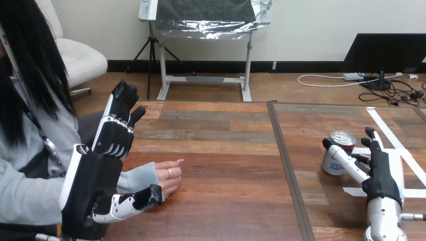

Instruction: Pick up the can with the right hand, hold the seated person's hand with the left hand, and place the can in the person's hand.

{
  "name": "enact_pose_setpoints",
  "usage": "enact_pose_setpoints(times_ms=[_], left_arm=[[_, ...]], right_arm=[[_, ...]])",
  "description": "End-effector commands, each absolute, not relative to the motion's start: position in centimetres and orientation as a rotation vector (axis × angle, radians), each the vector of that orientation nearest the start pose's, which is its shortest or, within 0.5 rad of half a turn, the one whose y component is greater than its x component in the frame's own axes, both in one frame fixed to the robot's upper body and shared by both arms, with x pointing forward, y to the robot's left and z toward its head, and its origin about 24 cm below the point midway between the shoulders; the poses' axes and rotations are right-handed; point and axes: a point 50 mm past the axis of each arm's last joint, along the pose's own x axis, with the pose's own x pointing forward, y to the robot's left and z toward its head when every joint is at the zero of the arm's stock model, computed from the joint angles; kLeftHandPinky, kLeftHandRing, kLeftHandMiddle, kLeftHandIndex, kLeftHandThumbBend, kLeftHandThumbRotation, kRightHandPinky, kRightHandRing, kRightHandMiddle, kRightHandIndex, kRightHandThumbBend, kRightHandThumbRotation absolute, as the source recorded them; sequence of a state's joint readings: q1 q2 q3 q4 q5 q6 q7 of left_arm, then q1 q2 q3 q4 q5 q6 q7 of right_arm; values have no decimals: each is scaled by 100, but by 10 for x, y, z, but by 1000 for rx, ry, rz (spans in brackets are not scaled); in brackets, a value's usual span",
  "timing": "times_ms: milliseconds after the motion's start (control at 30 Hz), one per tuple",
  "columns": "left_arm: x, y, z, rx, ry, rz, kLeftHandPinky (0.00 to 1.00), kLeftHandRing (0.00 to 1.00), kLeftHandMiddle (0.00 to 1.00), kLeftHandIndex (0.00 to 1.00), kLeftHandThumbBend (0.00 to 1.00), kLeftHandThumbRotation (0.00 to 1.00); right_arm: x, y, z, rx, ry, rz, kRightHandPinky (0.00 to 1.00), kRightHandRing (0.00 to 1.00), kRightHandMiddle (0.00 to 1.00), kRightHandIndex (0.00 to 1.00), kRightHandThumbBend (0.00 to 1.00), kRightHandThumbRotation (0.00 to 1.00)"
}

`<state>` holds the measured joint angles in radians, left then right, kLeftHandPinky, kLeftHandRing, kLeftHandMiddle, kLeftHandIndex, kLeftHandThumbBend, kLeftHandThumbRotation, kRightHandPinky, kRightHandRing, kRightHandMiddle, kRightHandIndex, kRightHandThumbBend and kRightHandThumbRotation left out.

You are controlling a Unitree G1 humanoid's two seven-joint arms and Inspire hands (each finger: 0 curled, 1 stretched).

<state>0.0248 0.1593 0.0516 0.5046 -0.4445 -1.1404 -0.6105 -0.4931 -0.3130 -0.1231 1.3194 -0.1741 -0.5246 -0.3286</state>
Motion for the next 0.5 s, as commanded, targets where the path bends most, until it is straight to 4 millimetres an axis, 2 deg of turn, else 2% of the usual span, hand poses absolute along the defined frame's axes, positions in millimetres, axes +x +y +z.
enact_pose_setpoints(times_ms=[0, 100, 300, 467], left_arm=[[209, 202, 50, 91, -725, -275, 99, 100, 100, 100, 100, 52], [209, 202, 50, 85, -725, -273, 98, 100, 100, 99, 100, 53], [208, 203, 50, 90, -728, -264, 96, 100, 100, 98, 100, 54], [208, 204, 50, 84, -726, -274, 95, 100, 100, 98, 100, 52]], right_arm=[[310, -254, -5, -410, 155, -366, 56, 69, 92, 95, 100, 63], [311, -254, -5, -398, 155, -364, 50, 62, 89, 95, 100, 63], [313, -252, -4, -391, 159, -360, 47, 62, 89, 95, 100, 63], [314, -251, -2, -400, 150, -354, 54, 70, 88, 95, 100, 63]])
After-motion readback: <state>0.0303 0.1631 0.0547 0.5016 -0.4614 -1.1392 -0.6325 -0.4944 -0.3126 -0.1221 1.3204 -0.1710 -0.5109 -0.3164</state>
